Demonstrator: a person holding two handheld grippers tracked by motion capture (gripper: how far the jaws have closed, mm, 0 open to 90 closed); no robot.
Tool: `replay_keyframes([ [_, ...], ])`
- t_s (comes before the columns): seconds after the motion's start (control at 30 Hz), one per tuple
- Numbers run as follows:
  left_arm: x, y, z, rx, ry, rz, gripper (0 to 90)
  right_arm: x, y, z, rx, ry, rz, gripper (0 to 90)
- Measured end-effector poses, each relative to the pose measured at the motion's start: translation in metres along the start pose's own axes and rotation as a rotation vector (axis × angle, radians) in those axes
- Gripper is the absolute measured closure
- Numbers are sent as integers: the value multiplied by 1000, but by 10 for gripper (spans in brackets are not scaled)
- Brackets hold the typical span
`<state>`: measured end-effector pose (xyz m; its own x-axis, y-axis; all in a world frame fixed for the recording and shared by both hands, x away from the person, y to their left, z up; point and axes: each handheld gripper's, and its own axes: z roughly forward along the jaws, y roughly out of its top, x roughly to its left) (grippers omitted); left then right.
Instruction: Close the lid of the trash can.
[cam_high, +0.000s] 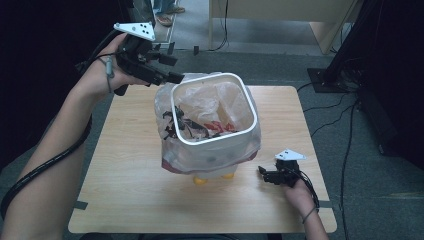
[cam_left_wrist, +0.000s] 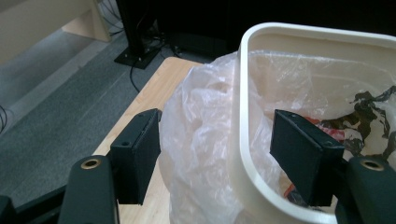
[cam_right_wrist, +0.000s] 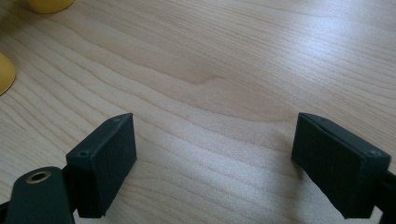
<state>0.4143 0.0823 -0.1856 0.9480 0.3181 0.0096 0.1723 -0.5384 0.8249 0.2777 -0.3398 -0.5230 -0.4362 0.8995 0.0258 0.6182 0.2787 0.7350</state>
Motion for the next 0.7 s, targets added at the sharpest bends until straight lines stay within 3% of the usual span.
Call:
replay_keyframes([
  [0.7, 9, -26, -21, -5, 52, -28, 307, 0, 0, 0, 0, 0, 0, 138],
])
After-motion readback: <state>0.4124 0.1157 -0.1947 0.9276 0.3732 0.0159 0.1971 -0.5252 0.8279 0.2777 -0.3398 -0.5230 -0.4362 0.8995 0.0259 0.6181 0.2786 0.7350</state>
